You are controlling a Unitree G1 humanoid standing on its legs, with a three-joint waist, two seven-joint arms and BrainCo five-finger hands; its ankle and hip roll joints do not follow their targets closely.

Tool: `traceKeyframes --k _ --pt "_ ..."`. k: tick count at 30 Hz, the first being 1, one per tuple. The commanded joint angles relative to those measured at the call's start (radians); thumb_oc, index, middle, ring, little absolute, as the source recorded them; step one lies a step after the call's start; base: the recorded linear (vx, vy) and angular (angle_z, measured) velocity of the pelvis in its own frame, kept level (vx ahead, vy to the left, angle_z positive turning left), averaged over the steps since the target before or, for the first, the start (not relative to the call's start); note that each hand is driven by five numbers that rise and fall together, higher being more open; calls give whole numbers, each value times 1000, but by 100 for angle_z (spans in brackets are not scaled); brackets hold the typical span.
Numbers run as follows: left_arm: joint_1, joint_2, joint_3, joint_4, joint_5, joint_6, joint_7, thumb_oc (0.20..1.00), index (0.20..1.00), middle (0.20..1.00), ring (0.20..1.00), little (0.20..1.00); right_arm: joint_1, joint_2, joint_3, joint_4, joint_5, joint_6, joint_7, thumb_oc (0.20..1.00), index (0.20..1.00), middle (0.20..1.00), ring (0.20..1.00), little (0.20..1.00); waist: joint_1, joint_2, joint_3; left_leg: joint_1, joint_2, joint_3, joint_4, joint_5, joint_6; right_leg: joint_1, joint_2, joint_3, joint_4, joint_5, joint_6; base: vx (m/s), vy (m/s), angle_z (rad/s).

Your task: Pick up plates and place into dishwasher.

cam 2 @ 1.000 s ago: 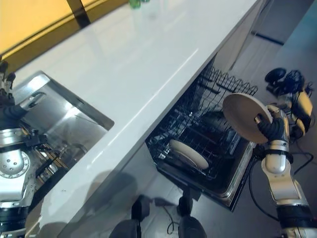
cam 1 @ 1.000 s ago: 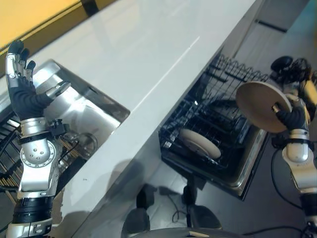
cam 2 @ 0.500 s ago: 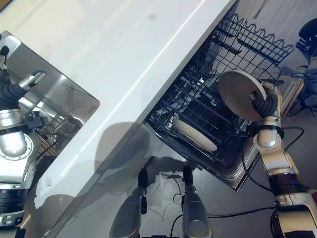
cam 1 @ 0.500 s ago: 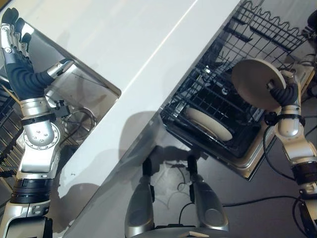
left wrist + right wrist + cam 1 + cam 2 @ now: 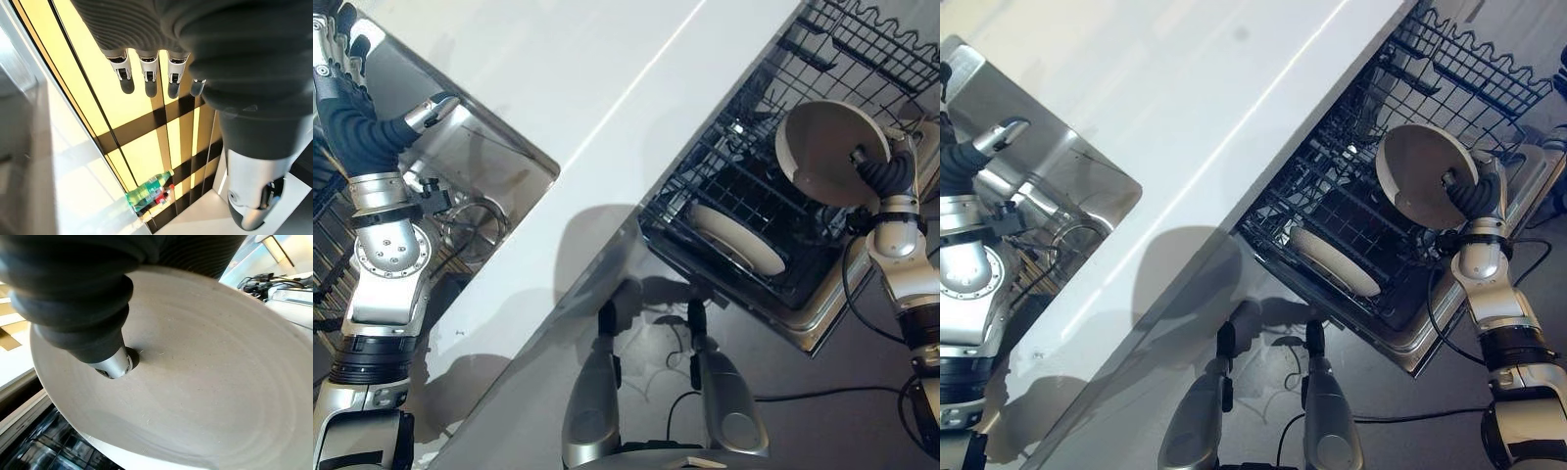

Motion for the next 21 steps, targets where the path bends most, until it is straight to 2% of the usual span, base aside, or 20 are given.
traceKeyframes --k 1,6,8,14,21 --pt "-32 36 12 8 7 -35 -4 1000 1000 1000 1000 1000 -28 -41 -48 -109 2 -65 -28 200 200 200 200 200 3 -55 -52 -38 2 -27 19 24 32 -9 -5 -35 48 -48 -15 32 -21 5" --pt "-31 32 16 11 2 -22 -38 1000 1000 1000 1000 1000 -15 -53 -52 -152 -22 -36 33 200 200 200 200 200 9 -77 -70 -32 4 -28 37 21 30 5 -2 -43 50 -46 -15 50 -47 1" --pt "-31 29 18 15 7 -21 -50 1000 1000 1000 1000 1000 -9 -46 -49 -148 -17 -47 60 200 200 200 200 200 12 -82 -71 -33 4 -30 41 21 30 7 -1 -45 50 -45 -16 34 -48 1" --pt "-56 37 10 42 4 -24 -65 1000 1000 1000 1000 1000 -14 -29 -8 -102 28 -42 199 200 200 200 200 200 17 -79 -60 -41 3 -32 37 28 31 0 -7 -57 54 -41 -15 1 -15 4" --pt "-91 44 -6 45 11 -11 -63 1000 1000 1000 1000 1000 -29 -25 68 -34 26 -17 275 200 200 200 200 200 17 -74 -38 -64 -3 -31 48 34 31 -23 -14 -62 67 -37 -14 -4 1 0"
